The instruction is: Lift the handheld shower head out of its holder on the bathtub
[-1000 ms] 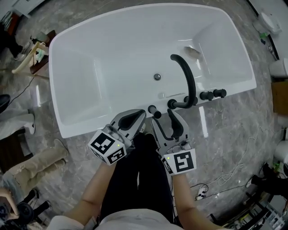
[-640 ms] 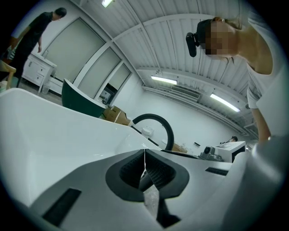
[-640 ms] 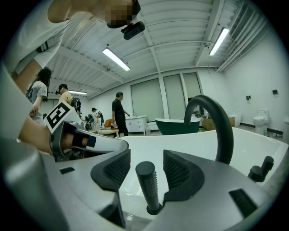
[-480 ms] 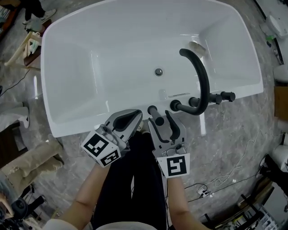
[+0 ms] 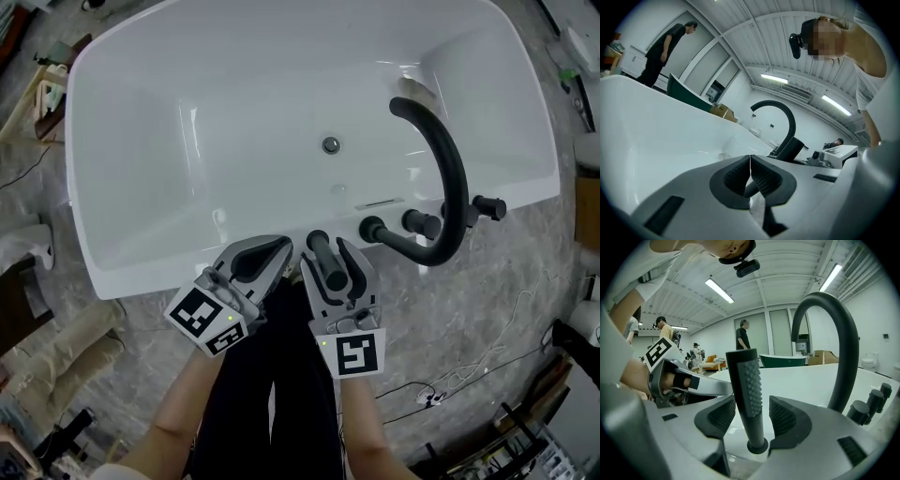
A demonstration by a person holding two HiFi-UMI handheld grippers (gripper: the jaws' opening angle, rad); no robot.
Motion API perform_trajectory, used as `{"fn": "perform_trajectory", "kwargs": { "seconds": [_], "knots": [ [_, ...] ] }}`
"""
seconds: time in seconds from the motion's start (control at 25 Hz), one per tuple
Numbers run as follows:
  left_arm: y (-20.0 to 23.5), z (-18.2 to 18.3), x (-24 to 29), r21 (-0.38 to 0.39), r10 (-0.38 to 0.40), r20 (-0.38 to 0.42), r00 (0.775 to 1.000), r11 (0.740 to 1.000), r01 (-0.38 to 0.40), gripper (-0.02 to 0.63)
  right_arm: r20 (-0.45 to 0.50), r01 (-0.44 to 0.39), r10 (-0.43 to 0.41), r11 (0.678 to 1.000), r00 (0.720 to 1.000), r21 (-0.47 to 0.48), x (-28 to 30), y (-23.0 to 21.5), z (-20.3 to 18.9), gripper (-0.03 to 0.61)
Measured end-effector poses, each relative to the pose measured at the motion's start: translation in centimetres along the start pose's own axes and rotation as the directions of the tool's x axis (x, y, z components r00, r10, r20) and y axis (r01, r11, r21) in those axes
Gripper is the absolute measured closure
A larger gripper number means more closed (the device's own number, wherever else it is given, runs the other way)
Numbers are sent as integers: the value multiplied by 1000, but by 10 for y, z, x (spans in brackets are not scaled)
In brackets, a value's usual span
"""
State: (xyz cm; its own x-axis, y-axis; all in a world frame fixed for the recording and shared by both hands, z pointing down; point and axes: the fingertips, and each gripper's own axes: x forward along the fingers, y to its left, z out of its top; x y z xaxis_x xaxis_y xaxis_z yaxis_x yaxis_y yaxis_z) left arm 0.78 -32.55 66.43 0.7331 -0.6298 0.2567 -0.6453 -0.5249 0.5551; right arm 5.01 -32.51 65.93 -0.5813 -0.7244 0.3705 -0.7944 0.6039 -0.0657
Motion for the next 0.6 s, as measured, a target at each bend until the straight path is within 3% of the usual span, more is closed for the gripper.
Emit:
{"fn": "perform_trajectory", "kwargs": {
  "seconds": [0.4,0.52,0.6],
  "knots": [
    [18,-16,11,-16,7,9,1000,1000,-7,601,-76,13,-15,1000,997,-24,17,0,-32,368],
    [19,-18,9,-20,12,8,1000,1000,-12,602,-105,63,-66,997,992,-39,19,-6,-37,440],
    [19,-18,7,-22,12,6,1000,1000,-12,601,-87,70,-73,997,994,-32,21,-7,-34,442]
  ]
}}
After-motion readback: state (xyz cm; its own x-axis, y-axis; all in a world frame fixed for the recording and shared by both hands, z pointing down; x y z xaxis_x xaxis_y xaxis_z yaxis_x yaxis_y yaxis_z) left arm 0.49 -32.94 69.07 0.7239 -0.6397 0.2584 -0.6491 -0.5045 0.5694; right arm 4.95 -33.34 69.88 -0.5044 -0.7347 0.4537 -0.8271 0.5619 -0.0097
